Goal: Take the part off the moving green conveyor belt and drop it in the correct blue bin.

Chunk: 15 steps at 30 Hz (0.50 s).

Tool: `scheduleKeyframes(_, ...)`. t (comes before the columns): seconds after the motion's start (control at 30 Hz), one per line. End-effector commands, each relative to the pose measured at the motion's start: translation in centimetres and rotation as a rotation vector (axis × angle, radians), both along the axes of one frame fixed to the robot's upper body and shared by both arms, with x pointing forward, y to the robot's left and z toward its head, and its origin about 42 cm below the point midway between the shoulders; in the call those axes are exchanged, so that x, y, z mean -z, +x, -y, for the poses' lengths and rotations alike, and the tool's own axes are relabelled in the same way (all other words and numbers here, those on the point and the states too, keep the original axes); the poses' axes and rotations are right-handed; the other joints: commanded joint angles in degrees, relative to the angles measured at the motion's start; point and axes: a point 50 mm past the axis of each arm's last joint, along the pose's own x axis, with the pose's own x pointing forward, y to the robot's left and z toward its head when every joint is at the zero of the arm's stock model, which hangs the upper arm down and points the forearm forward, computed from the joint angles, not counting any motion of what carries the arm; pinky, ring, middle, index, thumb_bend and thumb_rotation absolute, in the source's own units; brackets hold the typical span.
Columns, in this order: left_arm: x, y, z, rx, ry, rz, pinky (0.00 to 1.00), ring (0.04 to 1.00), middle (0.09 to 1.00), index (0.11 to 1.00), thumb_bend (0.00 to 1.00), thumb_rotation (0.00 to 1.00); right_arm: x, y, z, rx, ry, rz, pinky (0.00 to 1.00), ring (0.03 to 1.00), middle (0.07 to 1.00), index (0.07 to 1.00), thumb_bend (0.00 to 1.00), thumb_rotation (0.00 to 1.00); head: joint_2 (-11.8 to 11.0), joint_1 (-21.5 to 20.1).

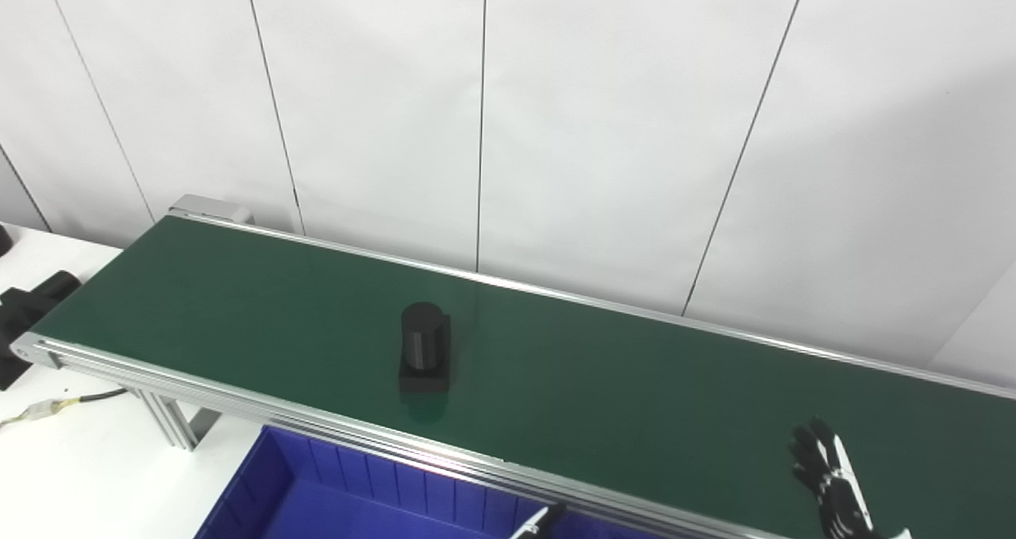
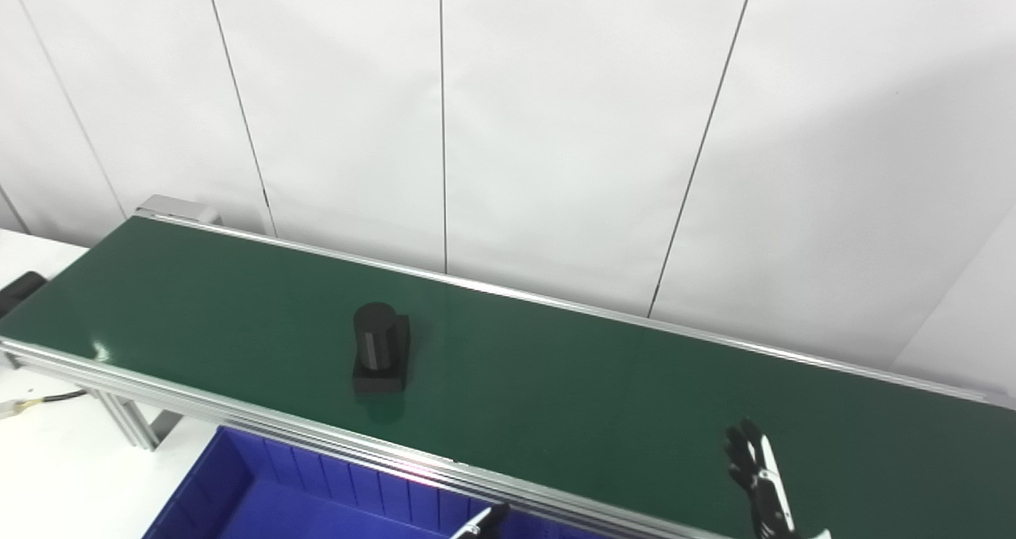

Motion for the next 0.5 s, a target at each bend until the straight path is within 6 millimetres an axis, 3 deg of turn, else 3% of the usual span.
scheduleKeyframes(0.0,-1.2,0.2,0.2,-0.010,-0.004,0.060,0.88,0.956,0.984,0.955,0.86,0.74,-1.7,0.9,-0.4,-0.025,-0.017,0.039,0.92,0.944,0.950,1.000,0.81,0.61,0.24,0.07)
scheduleKeyframes(0.33,-1.4,-0.3,0.5,-0.034,0.022,0.033,0.91,0.994,1.000,0.976,0.88,0.77,-3.2,4.7,-1.8,-0.078,-0.111,0.002,0.93,0.937,0.938,0.995,0.81,0.56,0.37,-0.16)
scheduleKeyframes(0.47,-1.3,-0.1,0.8,-0.029,0.015,0.029,0.91,0.983,1.000,0.979,0.88,0.77,-3.7,5.9,-2.5,-0.097,-0.127,-0.005,0.89,0.918,0.930,0.989,0.78,0.53,0.40,-0.58)
